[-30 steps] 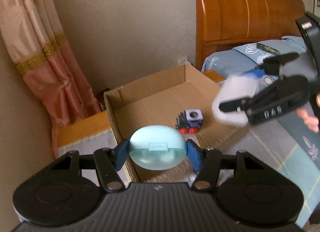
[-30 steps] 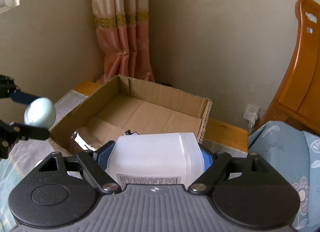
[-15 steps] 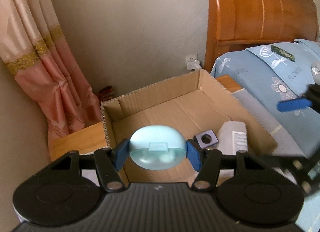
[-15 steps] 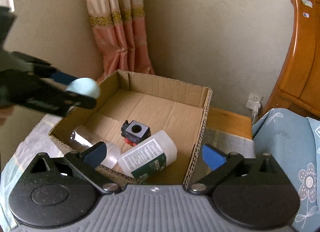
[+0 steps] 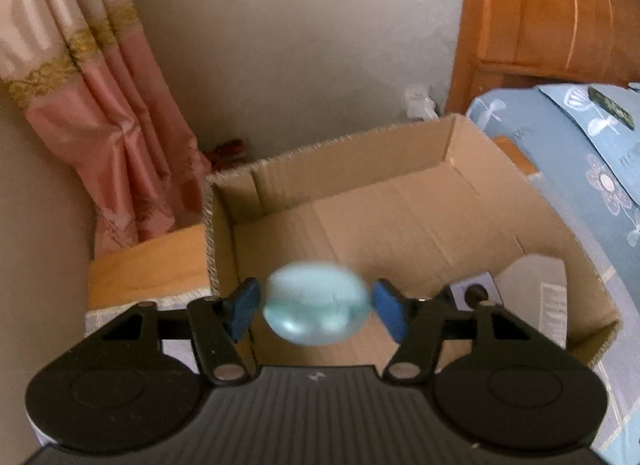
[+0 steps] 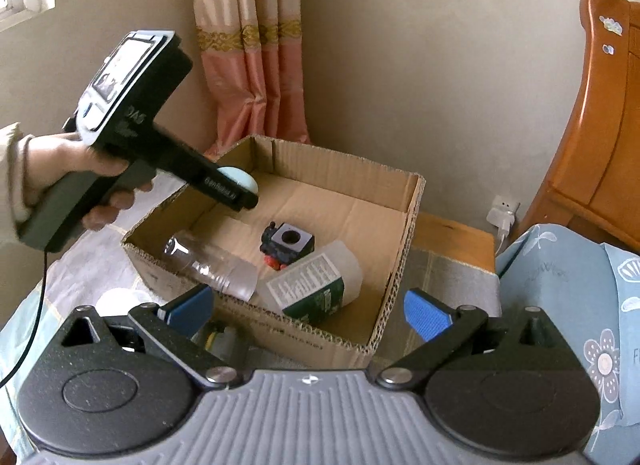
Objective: Organize rigid objects
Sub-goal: 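Release mint-green case into the cardboard box with left tool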
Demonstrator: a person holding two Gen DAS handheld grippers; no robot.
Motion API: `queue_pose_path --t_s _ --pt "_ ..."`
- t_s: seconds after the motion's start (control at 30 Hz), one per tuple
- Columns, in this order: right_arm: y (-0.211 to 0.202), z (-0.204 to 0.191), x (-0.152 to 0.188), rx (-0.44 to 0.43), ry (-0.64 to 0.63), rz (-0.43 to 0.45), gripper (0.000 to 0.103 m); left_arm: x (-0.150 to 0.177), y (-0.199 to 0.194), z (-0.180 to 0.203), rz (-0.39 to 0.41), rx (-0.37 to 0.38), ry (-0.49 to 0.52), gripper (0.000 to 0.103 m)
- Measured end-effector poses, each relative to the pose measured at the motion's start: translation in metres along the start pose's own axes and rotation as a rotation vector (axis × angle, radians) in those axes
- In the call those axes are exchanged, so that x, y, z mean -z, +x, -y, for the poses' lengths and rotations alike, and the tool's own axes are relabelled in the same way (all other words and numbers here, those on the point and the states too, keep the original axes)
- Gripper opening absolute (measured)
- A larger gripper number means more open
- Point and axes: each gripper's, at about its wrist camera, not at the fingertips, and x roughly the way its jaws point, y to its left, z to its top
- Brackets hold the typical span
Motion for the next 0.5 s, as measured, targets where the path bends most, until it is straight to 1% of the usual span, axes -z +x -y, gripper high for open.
queue_pose_path --t_s 0.03,0.07,0.2,0.27,0.33,0.5 --pt "-0.001 0.0 0.001 -0.001 0.005 0.0 0.103 0.0 -0.005 -0.001 0.021 -0.011 -0.004 0.079" --pt "-0.001 0.0 0.003 -0.005 0.014 0.0 0.103 0.0 -0.009 -0.001 0.039 -0.018 -0.007 0.082" --pt "-0.002 -0.001 0.012 -0.024 0.054 0.002 0.103 0.0 -0.026 -0.006 0.076 -0.018 -0.017 0.083" --pt "-0.003 -0.003 0.018 -0.023 0.069 0.001 0.103 0.004 -0.036 -0.004 0.092 -0.032 -0.007 0.089" --pt "-0.005 -0.007 0.025 -0.01 0.076 0.001 0.103 0.01 -0.048 -0.001 0.113 -0.045 0.012 0.093" --pt "-0.008 -0.014 0.041 -0.011 0.105 -0.012 0.103 0.031 -0.074 0.006 0.147 -0.022 0.04 0.094"
